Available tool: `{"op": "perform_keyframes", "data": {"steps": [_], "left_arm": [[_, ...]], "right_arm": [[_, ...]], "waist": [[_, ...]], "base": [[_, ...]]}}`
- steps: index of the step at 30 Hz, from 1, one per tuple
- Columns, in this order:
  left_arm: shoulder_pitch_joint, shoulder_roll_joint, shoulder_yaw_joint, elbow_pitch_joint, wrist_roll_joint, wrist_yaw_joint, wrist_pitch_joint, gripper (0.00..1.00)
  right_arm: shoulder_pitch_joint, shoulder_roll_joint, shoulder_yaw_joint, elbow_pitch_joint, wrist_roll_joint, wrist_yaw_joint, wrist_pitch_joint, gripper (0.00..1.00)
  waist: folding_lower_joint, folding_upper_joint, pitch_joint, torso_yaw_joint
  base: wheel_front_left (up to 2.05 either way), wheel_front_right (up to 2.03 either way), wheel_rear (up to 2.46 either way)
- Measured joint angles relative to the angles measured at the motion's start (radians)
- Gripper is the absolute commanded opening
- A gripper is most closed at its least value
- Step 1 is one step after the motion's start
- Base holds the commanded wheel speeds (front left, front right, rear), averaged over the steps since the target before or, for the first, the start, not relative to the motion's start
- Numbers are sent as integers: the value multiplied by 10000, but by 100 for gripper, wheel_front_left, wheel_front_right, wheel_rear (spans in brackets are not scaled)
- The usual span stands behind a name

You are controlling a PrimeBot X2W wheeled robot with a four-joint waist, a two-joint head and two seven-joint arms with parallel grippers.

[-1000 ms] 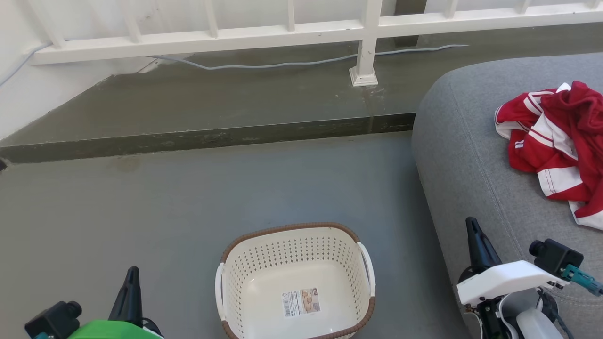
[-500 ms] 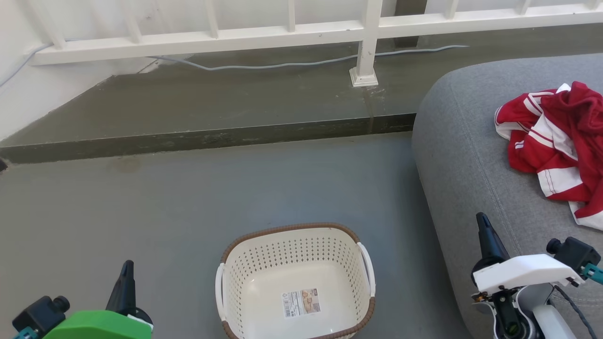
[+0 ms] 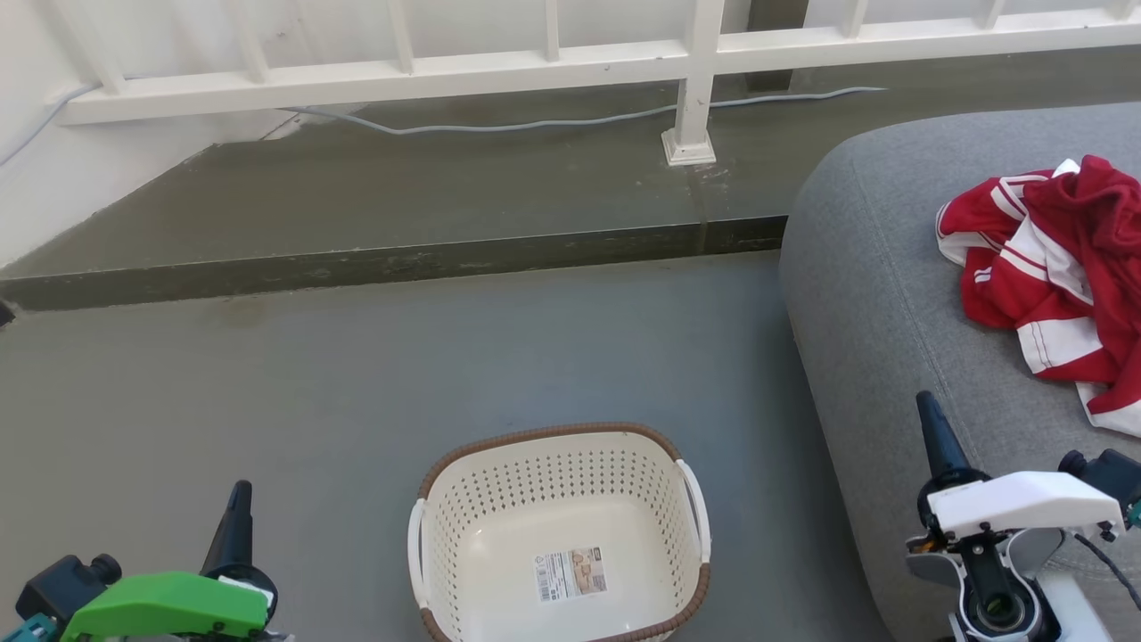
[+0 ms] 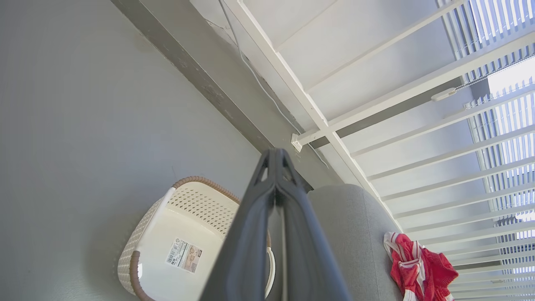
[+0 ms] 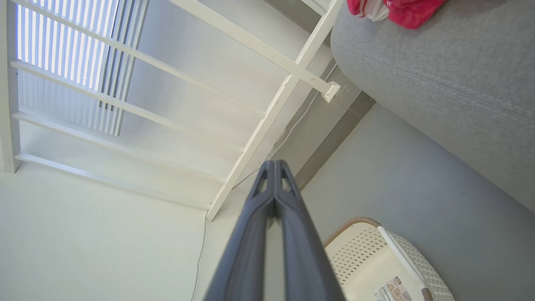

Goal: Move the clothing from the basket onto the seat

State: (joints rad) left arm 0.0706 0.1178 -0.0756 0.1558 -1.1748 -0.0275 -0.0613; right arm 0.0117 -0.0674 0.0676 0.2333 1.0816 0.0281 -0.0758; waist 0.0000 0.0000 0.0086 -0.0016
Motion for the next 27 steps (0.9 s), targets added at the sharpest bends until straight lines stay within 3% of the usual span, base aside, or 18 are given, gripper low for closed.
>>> {"op": "perform_keyframes", "data": {"steps": [27], "left_arm": [[-761, -313, 675, 685, -3120, -614, 821, 0]], "right_arm": [[-316, -100, -840, 201, 3908, 556, 798, 0]], "waist": [[0, 0, -37, 11]], "base": [[0, 0, 0]]}}
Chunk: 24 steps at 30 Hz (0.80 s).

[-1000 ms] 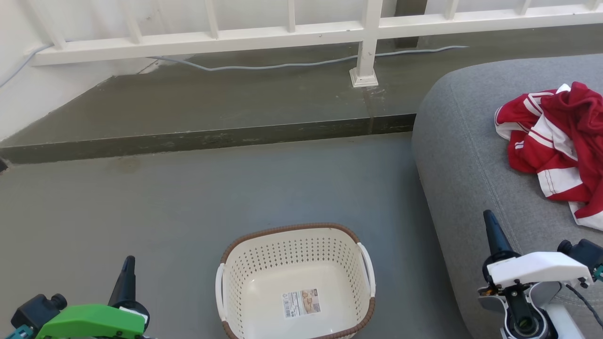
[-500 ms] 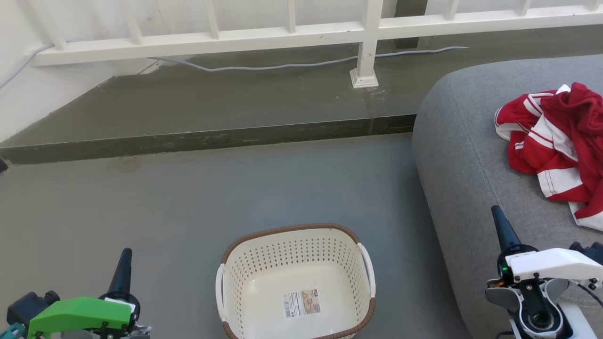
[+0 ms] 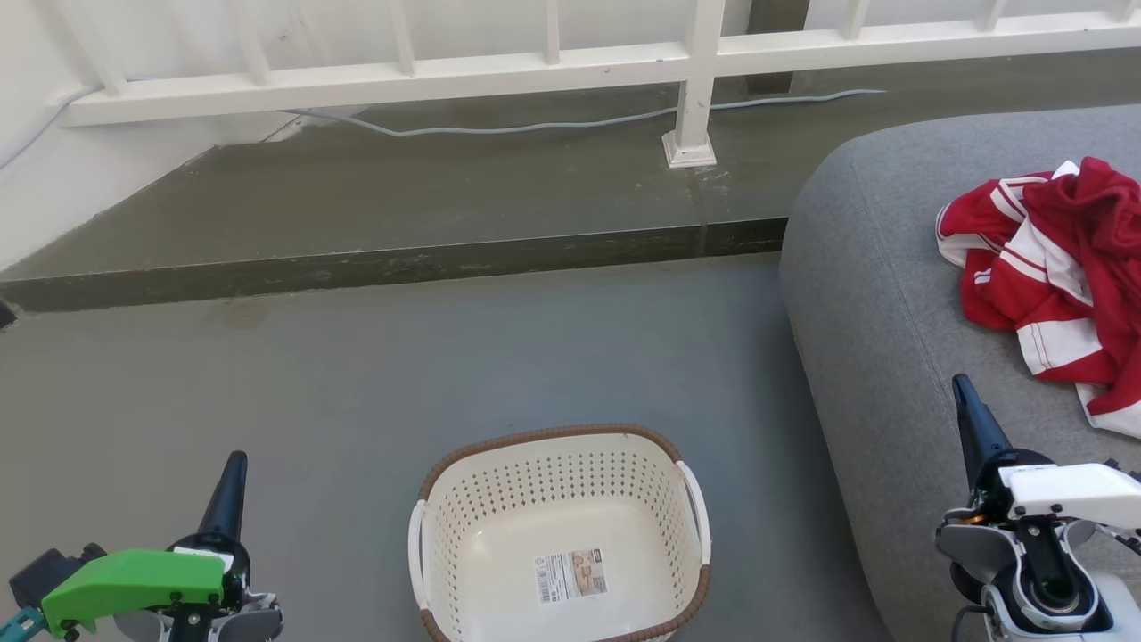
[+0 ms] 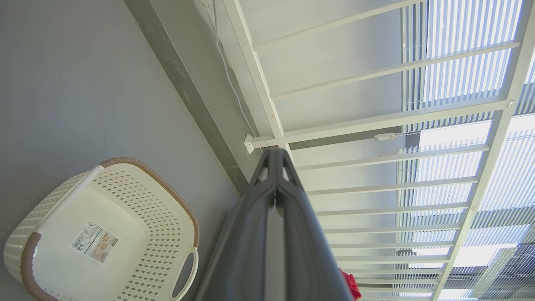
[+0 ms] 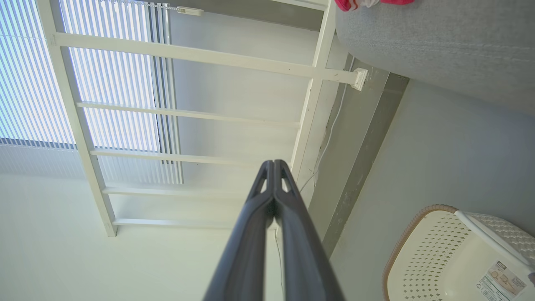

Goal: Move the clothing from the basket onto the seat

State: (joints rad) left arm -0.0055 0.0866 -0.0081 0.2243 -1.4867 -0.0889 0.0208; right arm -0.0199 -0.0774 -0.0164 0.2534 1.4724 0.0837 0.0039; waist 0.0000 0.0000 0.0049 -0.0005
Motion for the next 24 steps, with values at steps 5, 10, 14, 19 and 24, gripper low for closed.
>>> {"op": "perform_keyframes", "data": {"steps": [5, 10, 14, 19, 24], "left_arm": [[-110, -25, 90, 192, -600, -82, 194, 0], [-262, -77, 192, 276, -1164, -176, 328, 0], [-382, -102, 332, 349, -1534, -253, 416, 0], [-398, -105, 345, 395, -1576, -255, 416, 0], [-403, -107, 349, 435, -1576, -255, 485, 0]], "right_arm": [[-151, -27, -136, 42, 686, 130, 161, 0], [-175, -33, -291, 75, 1369, 219, 330, 0], [-198, -50, -407, 107, 1881, 303, 424, 0], [-260, -86, -416, 125, 1910, 303, 424, 0], [-332, -94, -416, 128, 1910, 303, 424, 0]], "waist": [[0, 0, -6, 2], [0, 0, -13, 4], [0, 0, -17, 5], [0, 0, -18, 5], [0, 0, -19, 5]], "base": [[0, 0, 0], [0, 0, 0], [0, 0, 0], [0, 0, 0], [0, 0, 0]]}}
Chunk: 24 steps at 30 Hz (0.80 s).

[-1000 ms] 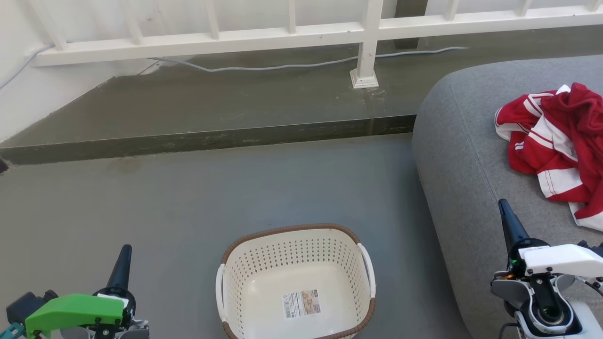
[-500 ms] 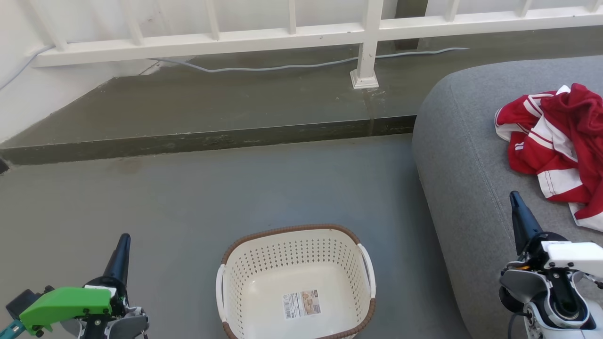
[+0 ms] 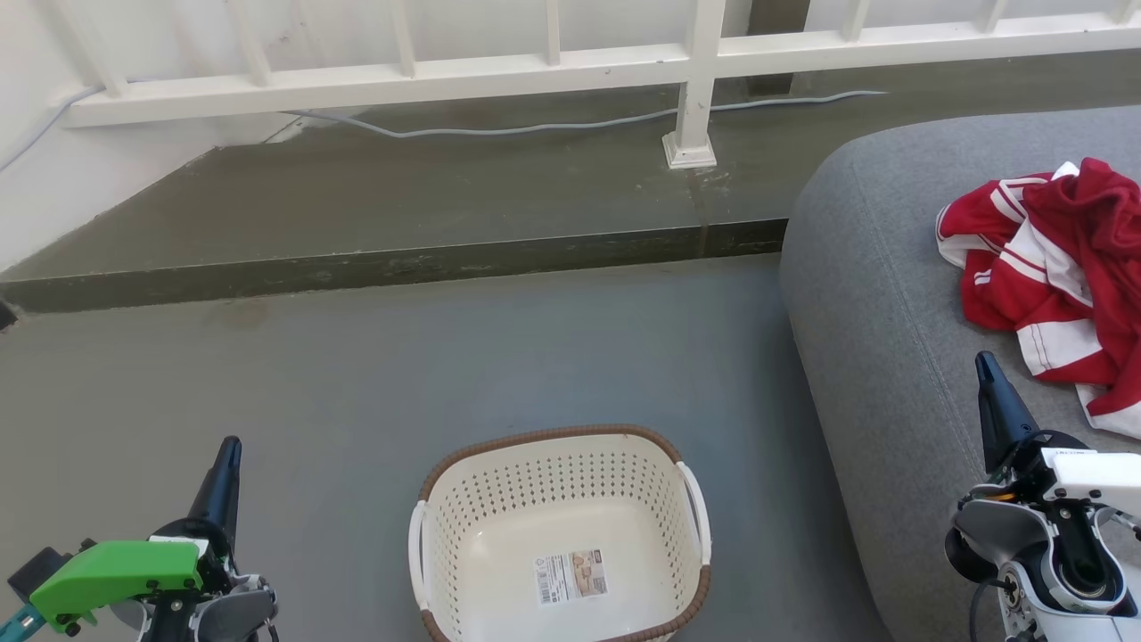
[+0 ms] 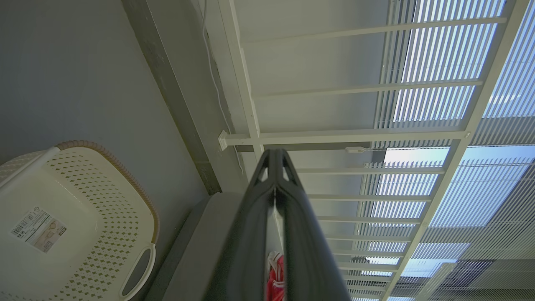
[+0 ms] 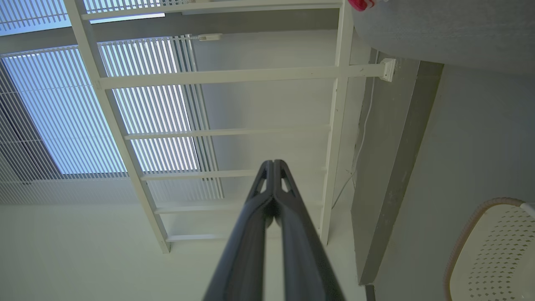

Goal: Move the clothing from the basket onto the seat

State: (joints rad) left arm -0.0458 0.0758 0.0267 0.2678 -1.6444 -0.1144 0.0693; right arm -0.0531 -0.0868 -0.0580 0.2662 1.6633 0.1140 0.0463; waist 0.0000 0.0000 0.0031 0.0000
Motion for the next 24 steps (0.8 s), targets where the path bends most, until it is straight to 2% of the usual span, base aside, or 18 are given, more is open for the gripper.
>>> {"op": "perform_keyframes", "data": {"steps": [24], "left_arm": [[-12, -6, 10, 88, 0, -13, 2, 0]], "right_arm": [[-3, -2, -15, 67, 0, 2, 33, 0]], "waist": [[0, 0, -3, 0]], "base": [[0, 0, 0]]}}
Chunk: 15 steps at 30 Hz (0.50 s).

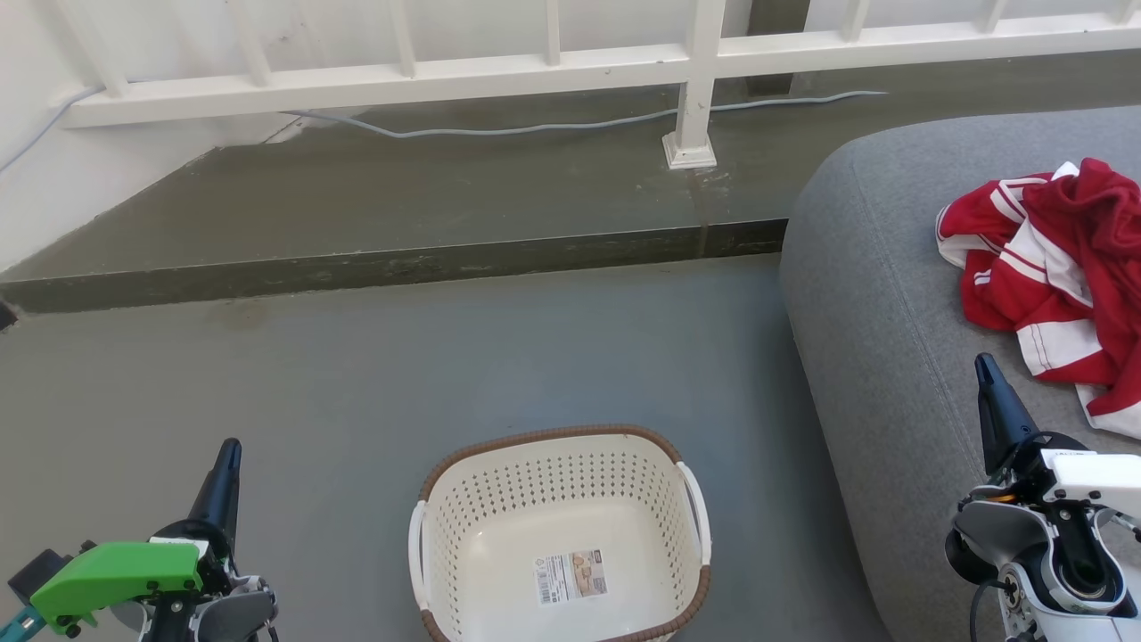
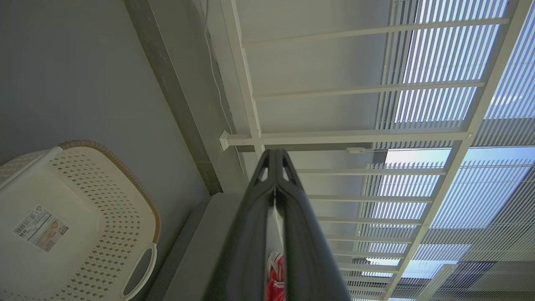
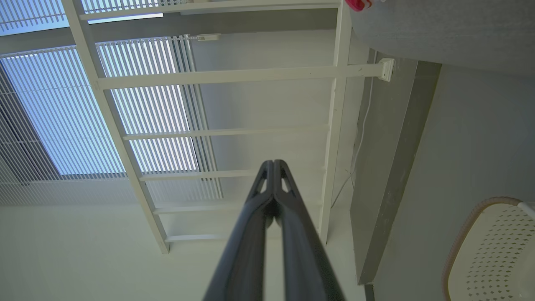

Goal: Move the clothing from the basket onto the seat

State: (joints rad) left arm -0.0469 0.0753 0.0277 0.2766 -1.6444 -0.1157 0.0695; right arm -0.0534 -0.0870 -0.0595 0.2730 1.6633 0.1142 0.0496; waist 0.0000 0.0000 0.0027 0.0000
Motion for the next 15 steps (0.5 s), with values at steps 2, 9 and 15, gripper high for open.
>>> {"op": "perform_keyframes", "data": {"steps": [2, 9, 15], "left_arm": [[0, 0, 2, 2, 0, 0, 0, 0], [-3, -2, 4, 10, 0, -65, 0, 0], [-5, -4, 10, 13, 0, -65, 0, 0]], "right_arm": [[-1, 0, -2, 10, 0, 0, 0, 0], [-2, 0, -8, 29, 0, 0, 2, 0], [-3, 0, -12, 36, 0, 2, 12, 0]], "waist": [[0, 0, 0, 0], [0, 0, -1, 0], [0, 0, -1, 0]], "base": [[0, 0, 0], [0, 0, 0], [0, 0, 0]]}}
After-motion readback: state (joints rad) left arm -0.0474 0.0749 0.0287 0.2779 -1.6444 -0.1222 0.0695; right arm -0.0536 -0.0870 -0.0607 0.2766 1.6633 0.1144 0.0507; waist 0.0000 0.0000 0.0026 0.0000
